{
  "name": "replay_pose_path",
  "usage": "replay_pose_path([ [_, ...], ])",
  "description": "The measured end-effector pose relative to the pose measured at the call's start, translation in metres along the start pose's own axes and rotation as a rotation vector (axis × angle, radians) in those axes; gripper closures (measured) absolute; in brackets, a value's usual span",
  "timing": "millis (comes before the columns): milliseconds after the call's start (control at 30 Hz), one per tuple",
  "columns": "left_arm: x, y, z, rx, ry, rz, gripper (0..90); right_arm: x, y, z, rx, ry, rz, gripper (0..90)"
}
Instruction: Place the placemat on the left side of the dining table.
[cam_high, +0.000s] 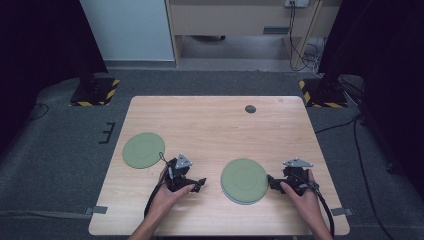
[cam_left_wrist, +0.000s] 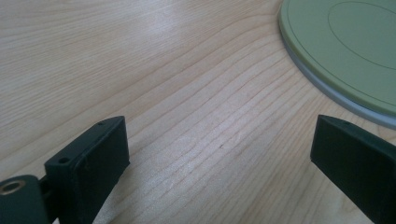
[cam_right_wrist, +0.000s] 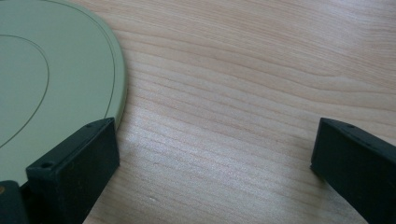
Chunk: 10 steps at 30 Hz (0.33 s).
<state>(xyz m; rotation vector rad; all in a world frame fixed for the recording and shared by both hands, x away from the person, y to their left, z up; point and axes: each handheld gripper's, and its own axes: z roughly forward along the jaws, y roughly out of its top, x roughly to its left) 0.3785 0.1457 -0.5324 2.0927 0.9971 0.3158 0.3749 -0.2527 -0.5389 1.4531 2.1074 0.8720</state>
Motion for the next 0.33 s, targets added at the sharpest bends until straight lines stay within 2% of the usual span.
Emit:
replay_pose_path([
  [133, 0.0004, -0.0009, 0.0035, 0.024, 0.017, 0.013, 3.5, 0.0, -0.0001, -0.0001, 0.0, 0.0, -0.001, 1.3],
  [333, -0.0009, -0.0002, 0.0048, 0.034, 0.032, 0.022, 3.2, 0.0002, 0.0, -0.0001, 0.0, 0.0, 0.0, 1.2],
])
